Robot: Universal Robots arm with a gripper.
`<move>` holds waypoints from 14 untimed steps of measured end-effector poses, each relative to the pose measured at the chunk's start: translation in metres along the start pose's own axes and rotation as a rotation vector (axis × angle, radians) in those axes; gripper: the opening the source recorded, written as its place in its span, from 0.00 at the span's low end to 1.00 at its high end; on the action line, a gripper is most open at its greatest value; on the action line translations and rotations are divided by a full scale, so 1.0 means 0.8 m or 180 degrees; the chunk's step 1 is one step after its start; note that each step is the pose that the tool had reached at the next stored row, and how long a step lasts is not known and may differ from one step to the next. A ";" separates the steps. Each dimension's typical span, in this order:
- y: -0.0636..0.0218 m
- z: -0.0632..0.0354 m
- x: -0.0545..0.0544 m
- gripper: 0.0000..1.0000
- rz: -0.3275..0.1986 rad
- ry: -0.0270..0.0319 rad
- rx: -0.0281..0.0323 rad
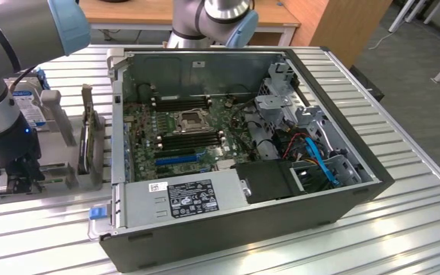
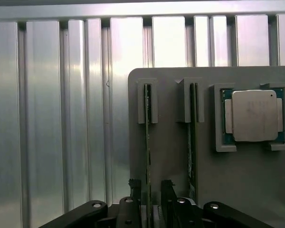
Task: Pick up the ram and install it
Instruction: 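Pick up the ram and move it above insertion slot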
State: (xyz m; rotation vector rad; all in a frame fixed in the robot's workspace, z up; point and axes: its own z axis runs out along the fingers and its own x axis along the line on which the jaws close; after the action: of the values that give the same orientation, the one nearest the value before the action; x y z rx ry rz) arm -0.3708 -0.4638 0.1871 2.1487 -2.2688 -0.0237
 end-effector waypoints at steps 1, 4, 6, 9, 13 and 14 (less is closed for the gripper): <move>0.000 0.000 0.001 0.31 0.0000 0.0000 0.0000; 0.000 0.000 0.001 0.31 0.0001 0.0000 0.0000; 0.000 0.000 0.001 0.31 0.0000 0.0000 0.0000; 0.000 0.000 0.001 0.30 0.0000 0.0000 0.0000; 0.000 0.000 0.001 0.14 0.0000 0.0000 0.0000; 0.000 0.000 0.001 0.14 0.0000 0.0000 0.0000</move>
State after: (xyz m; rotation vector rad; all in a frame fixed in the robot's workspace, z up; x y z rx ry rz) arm -0.3708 -0.4646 0.1872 2.1486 -2.2687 -0.0237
